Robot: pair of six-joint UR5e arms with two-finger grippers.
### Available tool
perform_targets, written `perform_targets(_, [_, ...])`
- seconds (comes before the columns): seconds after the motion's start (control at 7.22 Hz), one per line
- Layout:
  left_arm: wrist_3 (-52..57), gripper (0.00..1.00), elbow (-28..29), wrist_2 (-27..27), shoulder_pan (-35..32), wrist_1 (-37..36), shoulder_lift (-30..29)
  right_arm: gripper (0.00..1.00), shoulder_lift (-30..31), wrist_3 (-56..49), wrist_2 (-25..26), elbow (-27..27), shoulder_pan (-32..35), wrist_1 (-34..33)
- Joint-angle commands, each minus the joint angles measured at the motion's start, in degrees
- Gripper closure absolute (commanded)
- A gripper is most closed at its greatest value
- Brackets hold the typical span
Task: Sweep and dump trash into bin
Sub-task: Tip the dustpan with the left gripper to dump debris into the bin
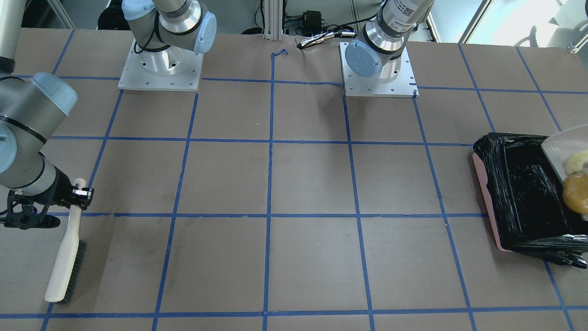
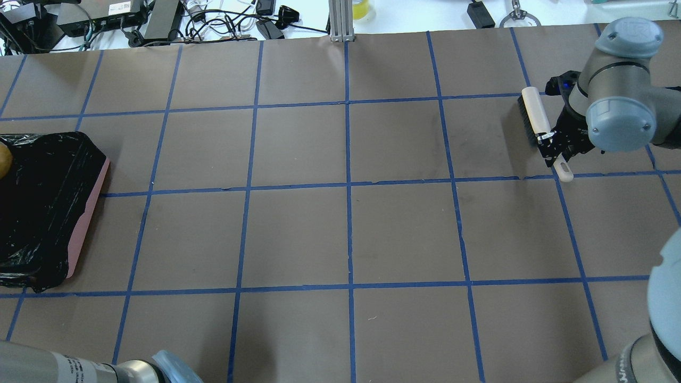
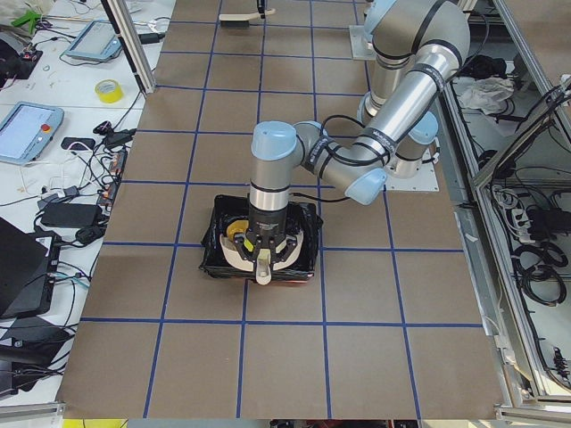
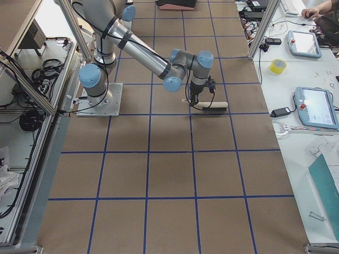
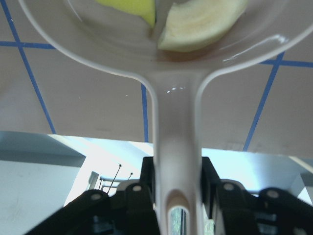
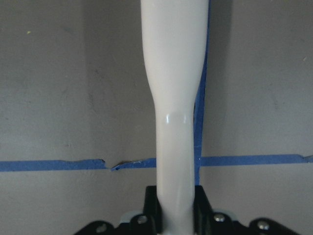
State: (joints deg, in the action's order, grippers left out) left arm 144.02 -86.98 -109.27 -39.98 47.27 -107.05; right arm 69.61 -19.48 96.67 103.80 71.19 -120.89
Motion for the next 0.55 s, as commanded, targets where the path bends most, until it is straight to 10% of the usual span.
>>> perform_targets(0.0, [0.64, 1.0, -3.97, -15.72, -7.52, -8.73, -0.71, 0.7, -0.09, 0.14, 0.18, 0.0, 0.0, -0.05])
perform_targets(0.14, [0.64, 1.0, -3.99, -20.49, -11.05, -9.3, -0.71, 0.2, -0.09, 0.05, 0.09, -0.08, 0.0, -0.31])
perform_targets(0.42, [0.56, 1.0, -3.29, -20.72, -14.15, -11.31, 0.25, 0.15, 0.26, -0.03, 0.96, -0.35, -0.09, -0.14])
